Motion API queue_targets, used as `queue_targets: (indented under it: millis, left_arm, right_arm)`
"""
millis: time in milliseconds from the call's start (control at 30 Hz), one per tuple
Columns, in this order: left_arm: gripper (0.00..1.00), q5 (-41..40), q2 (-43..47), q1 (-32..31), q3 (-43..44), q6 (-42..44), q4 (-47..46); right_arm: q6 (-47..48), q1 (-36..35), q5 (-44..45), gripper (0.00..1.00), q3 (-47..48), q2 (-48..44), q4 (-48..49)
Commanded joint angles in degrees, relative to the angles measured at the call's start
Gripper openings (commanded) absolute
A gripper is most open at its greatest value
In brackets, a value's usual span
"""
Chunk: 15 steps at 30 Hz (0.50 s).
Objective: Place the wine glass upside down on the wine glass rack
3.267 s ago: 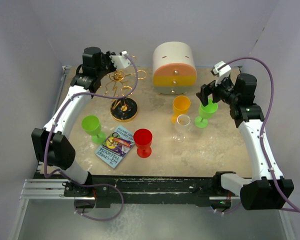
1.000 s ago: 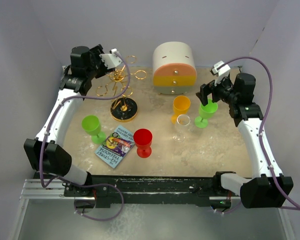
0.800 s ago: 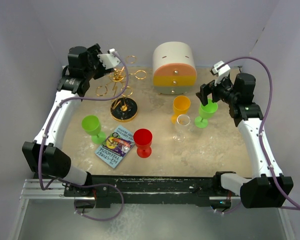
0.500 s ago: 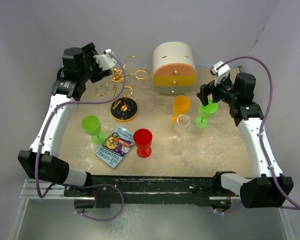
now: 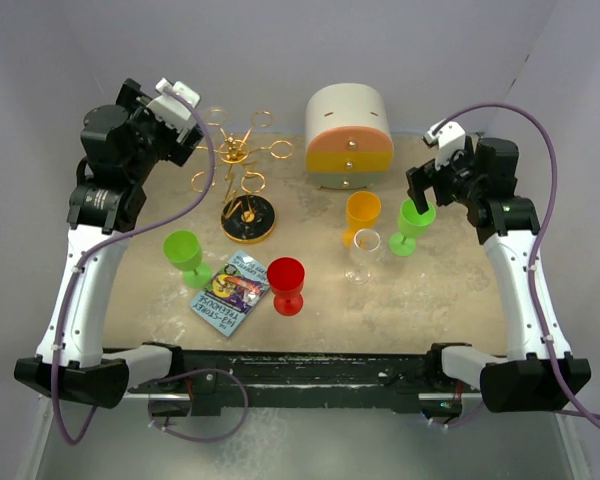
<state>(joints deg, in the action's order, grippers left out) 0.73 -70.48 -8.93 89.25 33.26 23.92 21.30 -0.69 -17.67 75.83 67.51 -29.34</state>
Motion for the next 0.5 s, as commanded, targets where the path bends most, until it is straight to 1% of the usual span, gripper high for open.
queue_targets:
  millis: [0, 100, 167, 233, 333, 467]
  left_arm:
    - [0.99, -0.3, 1.6, 0.6, 2.2, -8.9, 3.4]
    - [0.99, 0.4, 2.2, 0.6, 3.1, -10.3, 6.3]
    - [0.99, 1.4, 2.9, 0.8, 3.3, -11.1, 7.5]
    - [0.99, 3.1, 3.4, 1.3, 3.2, -11.9, 8.6]
    - [0.99, 4.7, 4.0, 1.9, 3.1, -12.3, 9.8]
    - [0.99, 4.7, 5.7, 2.3, 0.6, -11.6, 8.1]
  right_arm:
    - [1.7, 0.1, 7.0, 0.98, 0.9, 0.6, -5.3]
    - [2.9, 0.1, 7.6, 0.9, 2.6, 2.8, -9.6]
    - [4.0, 0.0, 6.5, 0.87, 4.2, 4.4, -13.0]
    - [4.0, 0.0, 7.5, 0.84, 5.0, 5.5, -13.6]
    - [2.4, 0.0, 10.3, 0.78, 6.2, 8.3, -15.3]
    - [-0.5, 0.2, 11.4, 0.68, 9.5, 13.3, -17.4]
